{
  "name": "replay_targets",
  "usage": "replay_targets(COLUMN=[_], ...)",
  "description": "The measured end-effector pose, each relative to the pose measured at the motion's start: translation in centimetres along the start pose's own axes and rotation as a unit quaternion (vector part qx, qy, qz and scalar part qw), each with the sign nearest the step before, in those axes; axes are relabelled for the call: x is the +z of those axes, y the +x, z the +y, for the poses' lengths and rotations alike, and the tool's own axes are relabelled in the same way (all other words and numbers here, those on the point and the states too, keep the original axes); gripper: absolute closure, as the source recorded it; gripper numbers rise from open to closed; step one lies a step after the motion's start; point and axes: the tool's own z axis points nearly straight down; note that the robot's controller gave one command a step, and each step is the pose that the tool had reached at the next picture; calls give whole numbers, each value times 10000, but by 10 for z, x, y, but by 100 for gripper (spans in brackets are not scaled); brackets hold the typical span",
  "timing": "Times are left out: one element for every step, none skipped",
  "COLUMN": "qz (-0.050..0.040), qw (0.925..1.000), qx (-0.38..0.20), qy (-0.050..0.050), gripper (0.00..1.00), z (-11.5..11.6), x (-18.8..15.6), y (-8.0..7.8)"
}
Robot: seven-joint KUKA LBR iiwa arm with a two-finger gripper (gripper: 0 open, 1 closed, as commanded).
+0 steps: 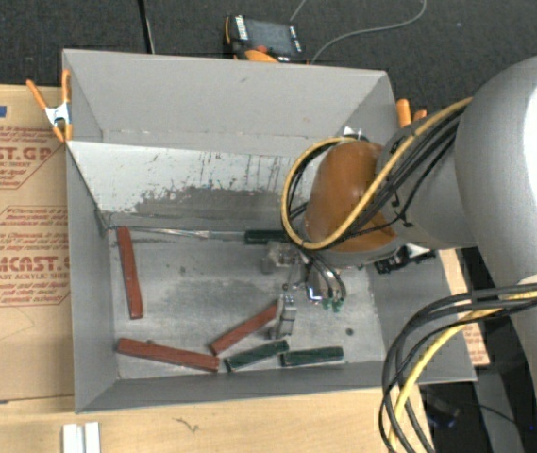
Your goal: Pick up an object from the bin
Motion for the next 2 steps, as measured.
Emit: replay_targets(qz=[3, -36], qw=[10000, 9931], qx=[-2, -1173], qy=[-1, -8], gripper=[100, 100], z=[0, 38], x=[-1, -155], y=[0, 18])
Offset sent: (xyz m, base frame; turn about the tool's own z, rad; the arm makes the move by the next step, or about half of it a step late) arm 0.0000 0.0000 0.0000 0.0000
